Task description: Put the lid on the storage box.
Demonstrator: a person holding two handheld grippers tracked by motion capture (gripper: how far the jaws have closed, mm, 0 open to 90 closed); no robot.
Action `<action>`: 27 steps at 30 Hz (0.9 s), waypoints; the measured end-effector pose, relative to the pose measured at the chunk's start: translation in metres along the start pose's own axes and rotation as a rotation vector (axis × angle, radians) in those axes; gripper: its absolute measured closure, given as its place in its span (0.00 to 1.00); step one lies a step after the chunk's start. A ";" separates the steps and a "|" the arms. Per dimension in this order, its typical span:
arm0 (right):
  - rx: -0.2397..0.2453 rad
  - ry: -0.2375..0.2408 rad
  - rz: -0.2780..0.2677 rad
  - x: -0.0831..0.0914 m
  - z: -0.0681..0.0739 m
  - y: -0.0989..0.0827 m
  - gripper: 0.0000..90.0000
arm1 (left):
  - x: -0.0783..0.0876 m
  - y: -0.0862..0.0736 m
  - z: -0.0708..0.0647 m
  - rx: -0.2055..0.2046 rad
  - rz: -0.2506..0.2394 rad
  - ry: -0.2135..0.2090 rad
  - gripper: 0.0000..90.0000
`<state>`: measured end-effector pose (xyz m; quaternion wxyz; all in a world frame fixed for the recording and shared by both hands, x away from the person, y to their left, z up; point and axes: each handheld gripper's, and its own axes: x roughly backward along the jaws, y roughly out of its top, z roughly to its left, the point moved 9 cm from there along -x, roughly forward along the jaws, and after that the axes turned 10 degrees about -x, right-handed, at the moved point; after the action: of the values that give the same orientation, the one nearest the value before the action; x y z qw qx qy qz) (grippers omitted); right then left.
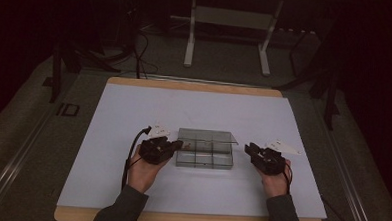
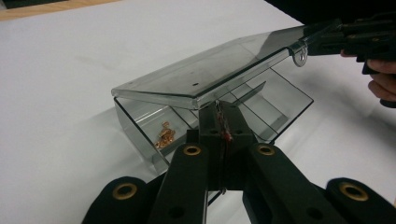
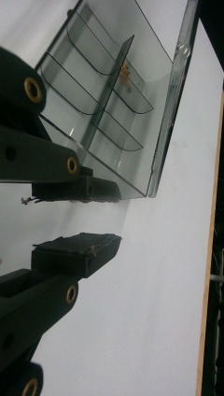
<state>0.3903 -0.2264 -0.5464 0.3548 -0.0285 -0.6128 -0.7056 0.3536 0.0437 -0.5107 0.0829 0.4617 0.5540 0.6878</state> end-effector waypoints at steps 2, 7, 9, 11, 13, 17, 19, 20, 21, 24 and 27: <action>-0.006 -0.001 0.000 0.003 -0.001 -0.001 0.80 | 0.000 -0.001 -0.001 -0.002 0.002 0.001 0.99; -0.018 -0.005 -0.003 0.007 -0.004 -0.002 0.80 | 0.000 -0.006 -0.003 -0.008 0.013 0.000 0.99; -0.020 -0.004 -0.005 0.008 -0.005 -0.002 0.80 | 0.000 -0.008 -0.004 -0.008 0.016 0.000 0.99; -0.019 -0.005 -0.004 0.007 -0.005 -0.003 0.80 | -0.001 -0.010 -0.005 -0.012 0.021 0.000 0.99; -0.017 -0.006 -0.003 0.007 -0.004 -0.003 0.80 | -0.001 -0.012 -0.005 -0.014 0.026 -0.002 0.99; -0.015 -0.004 -0.003 0.007 -0.004 -0.003 0.80 | -0.002 -0.016 -0.007 -0.014 0.035 0.003 0.99; -0.015 -0.004 -0.003 0.007 -0.004 -0.003 0.80 | -0.003 -0.017 -0.007 -0.019 0.042 0.004 0.99; -0.014 -0.004 -0.003 0.007 -0.004 -0.003 0.80 | -0.004 -0.018 -0.008 -0.020 0.046 0.004 0.99; -0.013 -0.004 -0.003 0.007 -0.004 -0.003 0.80 | -0.004 -0.019 -0.008 -0.020 0.049 0.003 0.99; -0.015 -0.005 -0.003 0.007 -0.004 -0.003 0.80 | -0.006 -0.023 -0.010 -0.025 0.063 0.003 0.99; -0.015 -0.005 -0.003 0.007 -0.004 -0.003 0.81 | -0.007 -0.027 -0.011 -0.020 0.076 0.000 0.98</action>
<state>0.3853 -0.2332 -0.5467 0.3519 -0.0319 -0.6083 -0.7107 0.3390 0.0417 -0.5371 0.0612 0.4817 0.5292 0.6959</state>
